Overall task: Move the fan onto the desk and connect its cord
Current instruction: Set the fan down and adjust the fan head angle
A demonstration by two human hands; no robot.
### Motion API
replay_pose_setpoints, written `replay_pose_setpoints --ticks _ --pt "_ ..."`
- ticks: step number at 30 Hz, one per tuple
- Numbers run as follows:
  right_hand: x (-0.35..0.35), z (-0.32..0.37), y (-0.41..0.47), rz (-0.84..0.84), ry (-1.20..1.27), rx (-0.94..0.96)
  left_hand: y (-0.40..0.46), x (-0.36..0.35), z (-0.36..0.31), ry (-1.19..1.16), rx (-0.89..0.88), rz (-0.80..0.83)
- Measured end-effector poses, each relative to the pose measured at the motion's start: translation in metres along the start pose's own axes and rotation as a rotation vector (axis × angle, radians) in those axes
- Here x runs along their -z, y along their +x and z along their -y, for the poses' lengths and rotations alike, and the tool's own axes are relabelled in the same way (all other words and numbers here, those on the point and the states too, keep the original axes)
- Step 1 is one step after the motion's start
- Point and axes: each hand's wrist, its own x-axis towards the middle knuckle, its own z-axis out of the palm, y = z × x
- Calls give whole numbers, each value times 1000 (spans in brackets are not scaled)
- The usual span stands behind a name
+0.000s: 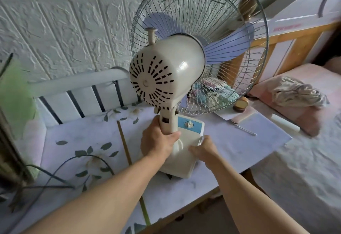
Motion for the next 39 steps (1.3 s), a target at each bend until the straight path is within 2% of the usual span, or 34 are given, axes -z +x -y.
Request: replay_pose_setpoints --ticks 5,10,15,19,24,26,28,30,32,33,37,39 --pt "-6 -3 -1 10 82 -54 7 6 6 -8 -56 58" --pt "-15 -12 -17 -4 213 -127 25 23 10 0 -124 264" --pt "-37 -15 -35 -120 246 -162 44 39 13 -19 -167 465" --pt "-64 -21 -46 -233 332 -165 61 47 20 3 -213 574" --pt "-84 -20 -56 -363 296 -189 71 55 18 46 -274 684" --pt "-82 -20 -60 -338 276 -183 69 54 22 27 -265 656" --pt "-74 -20 -65 -342 202 -164 58 48 29 -20 -220 519" --pt "-55 -21 -66 -399 83 -161 39 37 39 -72 -70 350" --pt "-33 -21 -60 -455 -11 -131 23 22 49 -161 117 252" --pt "-23 -22 -54 -456 -37 -107 19 13 54 -200 155 218" --pt "-2 -31 -25 -296 51 -46 13 -16 63 -251 84 98" --pt "-2 -34 -16 -280 79 -28 14 -19 65 -293 71 89"
